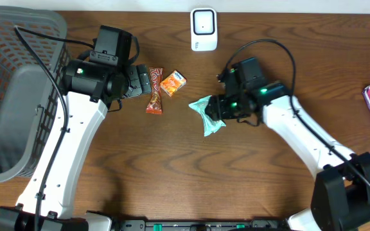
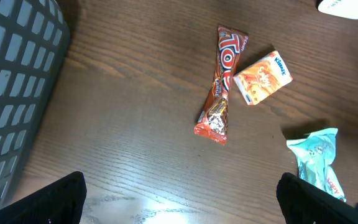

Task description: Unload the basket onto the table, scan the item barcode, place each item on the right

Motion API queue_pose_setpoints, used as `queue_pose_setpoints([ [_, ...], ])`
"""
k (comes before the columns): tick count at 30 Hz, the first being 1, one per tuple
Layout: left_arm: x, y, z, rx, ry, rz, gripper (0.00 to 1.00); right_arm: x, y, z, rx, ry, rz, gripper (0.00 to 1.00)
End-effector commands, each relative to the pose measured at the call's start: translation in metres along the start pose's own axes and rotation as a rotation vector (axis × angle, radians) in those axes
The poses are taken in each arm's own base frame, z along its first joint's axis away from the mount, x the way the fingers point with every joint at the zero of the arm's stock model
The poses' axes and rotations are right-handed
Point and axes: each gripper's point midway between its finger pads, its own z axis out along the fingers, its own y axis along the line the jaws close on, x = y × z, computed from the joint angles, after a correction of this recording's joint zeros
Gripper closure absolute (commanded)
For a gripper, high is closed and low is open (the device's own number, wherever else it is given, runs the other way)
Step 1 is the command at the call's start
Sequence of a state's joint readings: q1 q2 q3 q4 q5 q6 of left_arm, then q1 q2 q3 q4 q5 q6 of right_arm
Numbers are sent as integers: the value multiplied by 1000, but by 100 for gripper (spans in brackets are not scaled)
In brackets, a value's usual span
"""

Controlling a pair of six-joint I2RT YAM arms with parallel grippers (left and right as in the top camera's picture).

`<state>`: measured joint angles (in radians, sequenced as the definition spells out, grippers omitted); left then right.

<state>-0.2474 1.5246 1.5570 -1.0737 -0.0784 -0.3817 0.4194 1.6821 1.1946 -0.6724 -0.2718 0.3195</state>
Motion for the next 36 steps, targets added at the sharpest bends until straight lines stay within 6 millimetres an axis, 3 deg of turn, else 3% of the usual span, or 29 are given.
queue_pose_setpoints([
  [1, 0, 3, 0, -11, -2, 1, 2, -9, -30, 0, 163, -61, 117, 33],
  [8, 0, 3, 0, -11, -2, 1, 2, -6, -21, 15, 59, -17, 79, 25],
  [18, 0, 3, 0, -11, -2, 1, 2, -4, -44, 61, 50, 40, 199, 28],
  [23, 0, 3, 0, -11, -2, 1, 2, 1, -10, 79, -227, 105, 61, 27],
  [28, 0, 3, 0, -11, -2, 1, 2, 6, -11, 90, -249, 129, 71, 27],
  [33, 0, 3, 0, -11, -2, 1, 2, 11, -6, 90, -268, 148, 72, 33],
  [36, 0, 3, 0, -11, -2, 1, 2, 17, -2, 92, -262, 169, 65, 43],
])
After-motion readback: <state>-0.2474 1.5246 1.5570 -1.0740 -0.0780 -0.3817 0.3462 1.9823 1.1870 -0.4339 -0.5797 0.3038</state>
